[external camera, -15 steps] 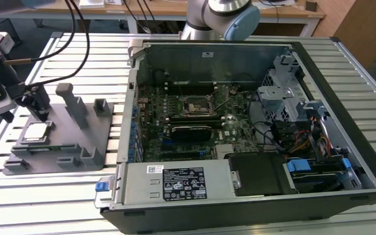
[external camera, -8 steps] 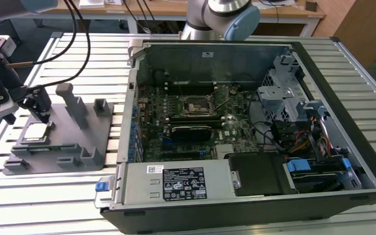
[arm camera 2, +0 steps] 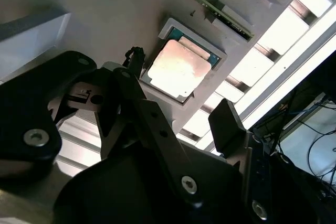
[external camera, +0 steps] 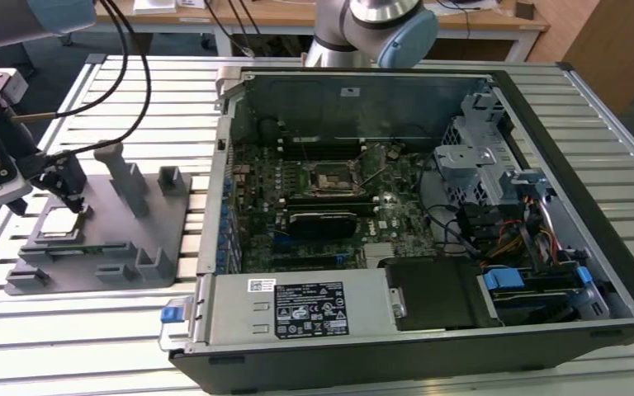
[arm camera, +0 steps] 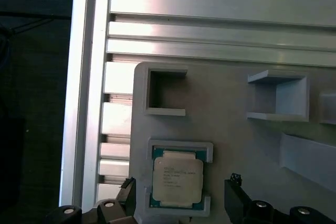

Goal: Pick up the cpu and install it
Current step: 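Pick up the cpu and move it towards the insertion slot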

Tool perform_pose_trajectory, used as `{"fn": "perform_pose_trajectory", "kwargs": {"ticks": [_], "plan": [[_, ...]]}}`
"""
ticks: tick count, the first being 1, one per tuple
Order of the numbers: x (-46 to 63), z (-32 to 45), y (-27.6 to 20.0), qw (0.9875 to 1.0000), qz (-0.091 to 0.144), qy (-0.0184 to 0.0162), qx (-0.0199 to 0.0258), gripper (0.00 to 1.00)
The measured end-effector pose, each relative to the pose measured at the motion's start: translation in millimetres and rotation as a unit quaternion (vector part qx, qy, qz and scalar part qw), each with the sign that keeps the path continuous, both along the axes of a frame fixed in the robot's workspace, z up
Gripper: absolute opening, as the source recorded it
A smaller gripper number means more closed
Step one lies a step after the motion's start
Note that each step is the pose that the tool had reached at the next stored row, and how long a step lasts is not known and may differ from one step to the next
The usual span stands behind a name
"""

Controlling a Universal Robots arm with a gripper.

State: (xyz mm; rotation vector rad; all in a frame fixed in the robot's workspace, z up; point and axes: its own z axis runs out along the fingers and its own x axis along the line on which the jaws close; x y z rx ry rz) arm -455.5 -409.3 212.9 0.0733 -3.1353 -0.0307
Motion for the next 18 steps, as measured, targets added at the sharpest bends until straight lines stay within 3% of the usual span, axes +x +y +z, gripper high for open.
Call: {"fn": "perform_pose_trajectory", "kwargs": {"ticks": [13,18], "plan": [[-5.1,-18.2,0.0,1.0,0.0,0.0,-0.0001,0.76],[-5.8,-21.5,0.5,1.0,-0.001,0.0,-0.0001,0.76]]}}
